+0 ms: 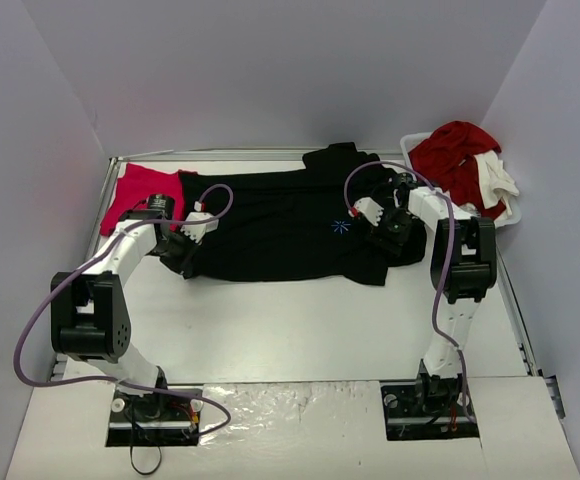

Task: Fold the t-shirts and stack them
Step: Grap the side of the flattened tshirt closest away from the robot with both arms

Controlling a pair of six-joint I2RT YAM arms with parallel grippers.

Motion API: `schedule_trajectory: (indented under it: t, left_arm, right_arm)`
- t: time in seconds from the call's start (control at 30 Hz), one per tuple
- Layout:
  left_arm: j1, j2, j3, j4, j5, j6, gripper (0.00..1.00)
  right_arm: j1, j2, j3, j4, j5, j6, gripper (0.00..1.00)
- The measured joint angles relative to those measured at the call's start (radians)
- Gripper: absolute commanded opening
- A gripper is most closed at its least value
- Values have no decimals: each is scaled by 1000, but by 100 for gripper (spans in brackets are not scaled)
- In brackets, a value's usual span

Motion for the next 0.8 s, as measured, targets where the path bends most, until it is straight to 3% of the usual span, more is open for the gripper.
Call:
schedule_trajectory:
  t: [0.3, 0.53, 0.67, 0.8]
  left_arm:
    - [0, 1, 0, 0, 0, 0, 2]
    - [0, 1, 0, 0, 2, 0, 2]
    - [0, 0, 0, 0, 5, 0, 2]
    - [0, -1, -6, 0, 8, 1, 2]
  right_arm:
    - [0, 0, 2, -4, 25, 34, 13]
    - [0, -32, 2, -11, 38, 49, 12]
    - [-1, -87, 2, -21, 45, 56, 2]
    - [-1, -120, 2, -30, 53, 68, 1]
